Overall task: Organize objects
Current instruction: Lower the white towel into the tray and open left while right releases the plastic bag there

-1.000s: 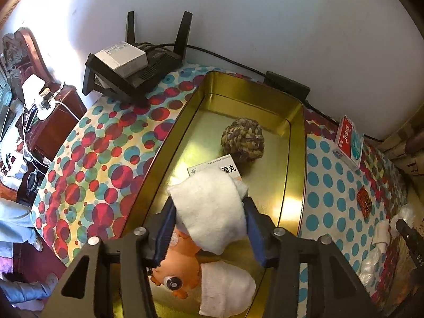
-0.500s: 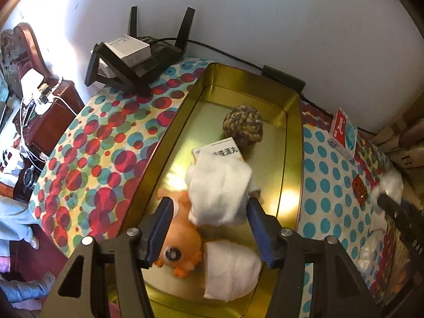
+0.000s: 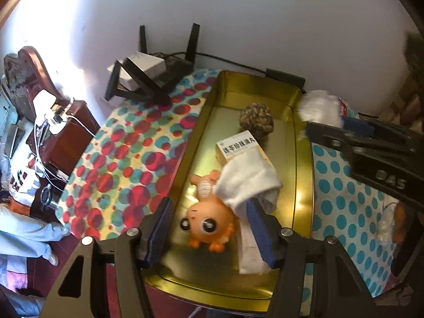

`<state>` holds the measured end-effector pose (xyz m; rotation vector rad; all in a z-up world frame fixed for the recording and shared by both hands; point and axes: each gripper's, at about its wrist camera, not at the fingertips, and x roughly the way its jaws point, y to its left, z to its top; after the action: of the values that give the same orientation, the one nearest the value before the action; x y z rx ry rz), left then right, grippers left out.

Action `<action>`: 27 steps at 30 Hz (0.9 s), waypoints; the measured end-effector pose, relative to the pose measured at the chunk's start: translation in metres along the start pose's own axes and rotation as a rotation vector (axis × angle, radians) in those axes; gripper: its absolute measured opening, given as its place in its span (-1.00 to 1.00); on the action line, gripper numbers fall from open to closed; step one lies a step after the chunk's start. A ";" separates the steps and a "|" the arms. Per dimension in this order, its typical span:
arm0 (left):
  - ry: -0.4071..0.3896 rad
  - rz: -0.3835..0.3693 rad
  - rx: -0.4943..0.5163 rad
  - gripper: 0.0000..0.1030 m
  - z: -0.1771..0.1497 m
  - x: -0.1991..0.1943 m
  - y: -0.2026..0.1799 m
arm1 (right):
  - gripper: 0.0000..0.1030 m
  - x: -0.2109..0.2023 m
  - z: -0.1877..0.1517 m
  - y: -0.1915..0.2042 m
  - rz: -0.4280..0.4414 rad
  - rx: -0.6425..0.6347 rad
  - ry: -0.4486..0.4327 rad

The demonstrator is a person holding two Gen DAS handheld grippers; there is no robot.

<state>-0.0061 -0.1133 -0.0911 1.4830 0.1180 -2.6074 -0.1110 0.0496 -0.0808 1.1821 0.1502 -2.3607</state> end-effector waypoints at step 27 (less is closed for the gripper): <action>-0.062 0.020 -0.039 0.14 0.018 -0.014 0.018 | 0.39 0.030 0.017 0.028 -0.031 -0.029 -0.023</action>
<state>-0.0118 -0.1328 -0.0698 1.3828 0.1459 -2.6170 -0.1246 0.0087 -0.0901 1.1465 0.1953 -2.3898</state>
